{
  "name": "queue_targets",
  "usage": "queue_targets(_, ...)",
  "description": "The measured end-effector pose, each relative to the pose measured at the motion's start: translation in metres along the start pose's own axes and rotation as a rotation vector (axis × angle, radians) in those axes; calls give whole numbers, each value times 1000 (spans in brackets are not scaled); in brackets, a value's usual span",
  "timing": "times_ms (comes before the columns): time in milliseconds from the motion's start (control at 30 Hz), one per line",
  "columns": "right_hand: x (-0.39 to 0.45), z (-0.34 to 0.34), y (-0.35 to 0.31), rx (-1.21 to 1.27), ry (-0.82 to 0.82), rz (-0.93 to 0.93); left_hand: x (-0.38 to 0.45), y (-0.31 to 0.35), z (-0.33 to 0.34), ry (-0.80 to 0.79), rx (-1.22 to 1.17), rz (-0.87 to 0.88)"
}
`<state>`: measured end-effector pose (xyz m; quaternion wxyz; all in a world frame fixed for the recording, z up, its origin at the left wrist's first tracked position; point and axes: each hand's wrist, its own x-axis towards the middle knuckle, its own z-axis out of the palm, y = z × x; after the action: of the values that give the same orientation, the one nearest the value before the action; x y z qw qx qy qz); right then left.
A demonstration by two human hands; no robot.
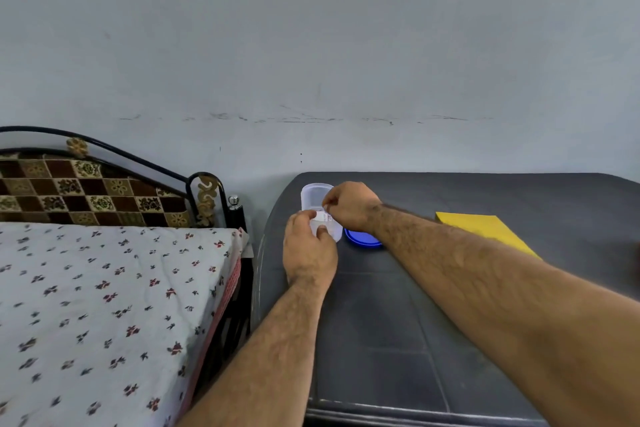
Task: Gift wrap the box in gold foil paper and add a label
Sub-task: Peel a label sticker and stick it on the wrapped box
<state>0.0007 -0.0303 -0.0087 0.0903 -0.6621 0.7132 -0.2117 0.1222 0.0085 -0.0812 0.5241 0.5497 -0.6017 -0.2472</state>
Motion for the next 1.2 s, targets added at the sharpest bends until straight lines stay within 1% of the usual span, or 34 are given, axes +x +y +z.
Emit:
queue_targets(133, 21, 5, -11, -122, -70, 30, -2, -1, 1, 12, 6, 14)
queue_targets(267, 41, -1, -18, -359, -215, 9, 0, -1, 0, 20, 0, 24)
queue_targets(333, 50, -2, -20, -459, -314, -5, 2, -2, 0, 27, -4, 22)
queue_targets(433, 58, 2, -20, -467, -459, -16, 4, -4, 0, 31, 7, 24)
queue_targets(500, 60, 4, -18, -422, -482, -23, 6, -5, 1, 37, 8, 20)
queue_targets(667, 56, 0, -19, -437, -375, -68, 8, -4, 3, 35, 19, 25)
queue_targets(733, 52, 0, -19, -444, -384, -87, 7, -5, 2, 34, 20, 19)
queue_targets(833, 50, 0, -19, -354, -378, -92, 7, -7, 0, 36, 27, -4)
queue_targets(900, 45, -3, -16, -292, -307, -80, 7, -6, -1, 33, 29, -13)
queue_targets(967, 42, -6, -11, -245, -197, -59, 6, -7, 0, 27, 22, -12)
queue_targets(1067, 38, -7, -2, -57, -46, -44, 7, -7, 1, 20, 11, 2)
queue_targets(1200, 17, -16, 3, 278, 118, -23, 8, -7, 0, -13, -41, 28)
